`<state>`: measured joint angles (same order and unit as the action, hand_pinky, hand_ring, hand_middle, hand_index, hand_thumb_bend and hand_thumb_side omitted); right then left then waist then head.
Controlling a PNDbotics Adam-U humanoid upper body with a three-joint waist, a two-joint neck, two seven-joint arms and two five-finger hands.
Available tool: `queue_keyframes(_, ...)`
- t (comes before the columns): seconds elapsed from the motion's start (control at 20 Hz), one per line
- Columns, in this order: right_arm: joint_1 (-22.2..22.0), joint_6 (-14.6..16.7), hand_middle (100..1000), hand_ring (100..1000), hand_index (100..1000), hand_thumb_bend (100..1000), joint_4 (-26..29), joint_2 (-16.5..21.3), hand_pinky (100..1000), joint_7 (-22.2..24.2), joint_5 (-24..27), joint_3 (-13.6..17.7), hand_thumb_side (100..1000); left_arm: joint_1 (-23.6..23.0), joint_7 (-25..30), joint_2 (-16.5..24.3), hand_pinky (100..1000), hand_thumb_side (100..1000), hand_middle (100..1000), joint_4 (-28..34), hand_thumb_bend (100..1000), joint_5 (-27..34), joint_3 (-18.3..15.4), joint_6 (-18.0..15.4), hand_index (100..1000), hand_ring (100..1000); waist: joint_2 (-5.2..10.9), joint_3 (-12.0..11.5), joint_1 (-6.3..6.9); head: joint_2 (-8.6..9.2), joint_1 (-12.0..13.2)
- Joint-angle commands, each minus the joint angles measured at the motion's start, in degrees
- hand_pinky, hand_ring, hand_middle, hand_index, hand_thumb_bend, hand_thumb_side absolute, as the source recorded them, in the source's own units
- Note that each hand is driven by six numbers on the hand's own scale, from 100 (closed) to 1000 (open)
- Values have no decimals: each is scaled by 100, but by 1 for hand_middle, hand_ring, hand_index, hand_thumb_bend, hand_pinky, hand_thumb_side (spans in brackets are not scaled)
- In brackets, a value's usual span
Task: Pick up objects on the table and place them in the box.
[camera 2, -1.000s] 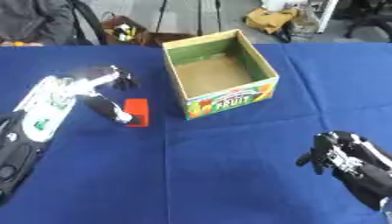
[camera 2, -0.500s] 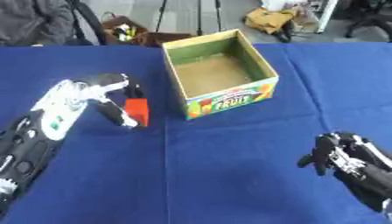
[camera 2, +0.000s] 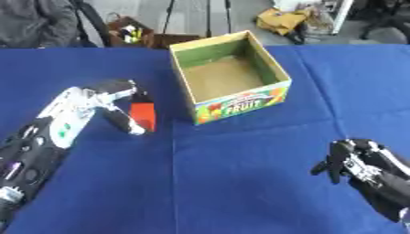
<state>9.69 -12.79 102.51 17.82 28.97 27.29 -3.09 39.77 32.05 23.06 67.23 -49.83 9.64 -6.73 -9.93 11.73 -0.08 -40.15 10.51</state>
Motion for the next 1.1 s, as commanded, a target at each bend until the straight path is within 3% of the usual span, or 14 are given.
queue_keyframes(0.05, 71, 16, 342, 325, 364, 100, 72, 51, 573, 14, 8, 25, 251, 118, -2, 51, 706, 267, 621, 7, 461, -59, 26, -14, 781, 623, 95, 10, -3, 38, 6)
queue_keyframes(0.1, 70, 16, 342, 325, 364, 100, 71, 51, 573, 15, 7, 24, 251, 117, 15, 53, 700, 256, 616, -6, 437, -71, 27, -14, 780, 618, 95, 10, -3, 38, 5)
queue_keyframes(0.2, 71, 16, 342, 325, 364, 100, 70, 51, 573, 15, 7, 24, 251, 116, 45, 60, 645, 195, 575, -18, 270, -111, 22, -7, 756, 571, 98, 8, -1, 39, 6)
queue_keyframes(0.5, 74, 15, 342, 325, 364, 100, 69, 52, 573, 16, 10, 24, 251, 115, 29, 60, 645, 195, 575, -15, 270, -148, 15, -2, 756, 571, 100, 7, 0, 39, 3)
queue_keyframes(0.55, 74, 15, 342, 325, 364, 100, 69, 53, 573, 15, 10, 24, 252, 117, 27, 61, 361, 146, 333, -13, 100, -150, 12, -1, 541, 327, 100, 7, 0, 39, 2)
queue_keyframes(0.75, 79, 13, 342, 325, 364, 100, 64, 52, 574, 16, 5, 20, 253, 113, -197, 89, 271, 134, 250, 96, 100, -145, -51, 86, 468, 241, 109, 14, 9, 47, -12)
queue_keyframes(1.1, 76, 13, 342, 325, 364, 100, 59, 58, 574, 10, 5, 22, 253, 106, -250, 168, 244, 140, 226, 406, 100, -57, -125, 175, 452, 216, 121, 17, 20, 57, -30)
